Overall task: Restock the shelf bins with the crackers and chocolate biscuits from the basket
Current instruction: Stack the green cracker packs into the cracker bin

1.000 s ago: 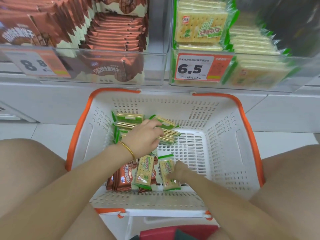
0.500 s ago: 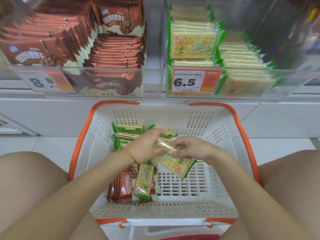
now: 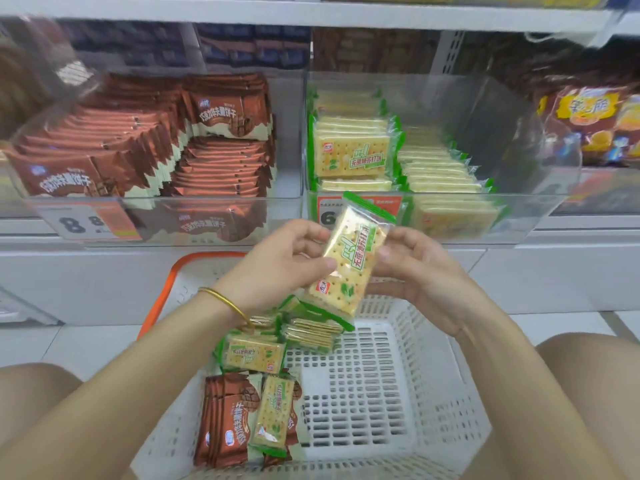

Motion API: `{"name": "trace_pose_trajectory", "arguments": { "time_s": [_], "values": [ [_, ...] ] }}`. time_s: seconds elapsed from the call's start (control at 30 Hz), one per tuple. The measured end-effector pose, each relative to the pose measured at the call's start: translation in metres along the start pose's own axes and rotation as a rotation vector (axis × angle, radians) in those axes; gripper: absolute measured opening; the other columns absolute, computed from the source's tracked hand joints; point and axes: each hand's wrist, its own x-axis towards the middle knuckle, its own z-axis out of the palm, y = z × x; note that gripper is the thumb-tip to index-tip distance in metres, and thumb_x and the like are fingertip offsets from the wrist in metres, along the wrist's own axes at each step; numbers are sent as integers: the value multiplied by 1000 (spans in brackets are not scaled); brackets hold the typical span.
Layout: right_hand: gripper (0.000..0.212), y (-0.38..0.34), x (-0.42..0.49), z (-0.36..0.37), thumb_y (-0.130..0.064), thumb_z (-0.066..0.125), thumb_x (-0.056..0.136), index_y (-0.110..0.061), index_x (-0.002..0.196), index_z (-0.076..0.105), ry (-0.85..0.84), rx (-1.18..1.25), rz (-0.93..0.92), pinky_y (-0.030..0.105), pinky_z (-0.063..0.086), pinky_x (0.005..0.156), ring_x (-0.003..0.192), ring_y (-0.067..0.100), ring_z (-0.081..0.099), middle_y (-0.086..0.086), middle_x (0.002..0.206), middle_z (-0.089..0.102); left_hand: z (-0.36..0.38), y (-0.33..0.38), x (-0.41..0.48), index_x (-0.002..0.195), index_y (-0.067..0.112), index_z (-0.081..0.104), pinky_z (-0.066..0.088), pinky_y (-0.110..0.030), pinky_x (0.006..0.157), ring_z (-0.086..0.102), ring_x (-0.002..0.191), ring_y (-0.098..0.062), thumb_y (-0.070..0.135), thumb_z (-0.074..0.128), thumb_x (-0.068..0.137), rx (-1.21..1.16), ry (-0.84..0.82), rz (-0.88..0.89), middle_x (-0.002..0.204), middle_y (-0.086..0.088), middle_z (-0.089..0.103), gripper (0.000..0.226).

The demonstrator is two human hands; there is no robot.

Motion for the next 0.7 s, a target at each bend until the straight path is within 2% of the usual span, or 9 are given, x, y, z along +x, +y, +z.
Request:
{"name": "trace_pose_trajectory", "arguments": {
  "time_s": [0.1, 0.17, 0.23, 0.33, 0.4, 0.47, 0.57, 0.63, 0.7],
  "values": [
    [60, -25, 4, -9, -19, 73, 69, -13, 125, 51, 111, -73, -193, 35, 57, 71, 89, 22, 69, 10, 108, 67, -10, 28, 7, 103, 32, 58, 56, -31, 79, 66, 91, -18, 12, 62, 88, 191, -54, 125, 100, -3, 66, 25],
    [54, -39, 7, -13, -15, 71, 67, -21, 118, 56, 99, -199, -260, 34, 57, 70, 87, 17, 69, 4, 99, 69, -12, 45, 11, 110, 31, 60, 54, -22, 76, 64, 88, -11, 16, 61, 89, 330, -78, 201, 99, 3, 65, 26],
    [50, -50, 10, -17, -5, 73, 70, -25, 114, 58, 62, -339, -292, 27, 55, 65, 82, 11, 68, -3, 90, 72, -12, 61, 18, 116, 30, 61, 50, -15, 72, 60, 82, -3, 19, 61, 90, 506, -60, 273, 96, 10, 64, 28],
    [34, -70, 19, -23, 5, 70, 77, -22, 98, 63, 75, -455, -329, 18, 50, 55, 68, 4, 64, -8, 76, 70, -14, 81, 33, 119, 25, 60, 47, -20, 82, 58, 87, -2, 23, 63, 88, 649, 83, 394, 97, 13, 60, 31],
    [29, -85, 29, -31, 4, 71, 78, -20, 91, 61, 193, -465, -393, 18, 49, 56, 64, 3, 62, -4, 77, 68, -19, 86, 46, 127, 17, 54, 40, -25, 96, 53, 105, -12, 23, 63, 88, 729, 263, 483, 113, 4, 57, 40],
    [29, -94, 43, -38, 1, 72, 78, -23, 88, 59, 309, -471, -435, 22, 50, 58, 61, 4, 61, -2, 77, 65, -25, 83, 58, 131, 12, 48, 31, -33, 106, 42, 122, -23, 22, 63, 87, 832, 397, 494, 128, -7, 49, 47],
    [32, -93, 70, -37, 1, 76, 75, -25, 85, 58, 340, -499, -377, 36, 56, 66, 75, 18, 66, 5, 85, 67, -26, 69, 66, 132, 10, 47, 22, -35, 109, 30, 131, -29, 21, 62, 87, 926, 401, 411, 138, -12, 38, 49],
    [31, -88, 85, -28, -3, 77, 75, -21, 92, 59, 334, -563, -329, 33, 57, 70, 87, 23, 67, 9, 100, 66, -23, 58, 66, 133, 10, 47, 20, -38, 112, 22, 137, -29, 22, 62, 87, 980, 371, 382, 145, -14, 31, 50],
    [35, -84, 95, -19, -11, 78, 76, -17, 104, 58, 380, -702, -330, 28, 52, 74, 89, 19, 61, 1, 105, 59, -21, 49, 65, 135, 10, 47, 18, -40, 115, 17, 141, -28, 24, 61, 88, 1025, 351, 386, 149, -14, 27, 50]
  ]
}}
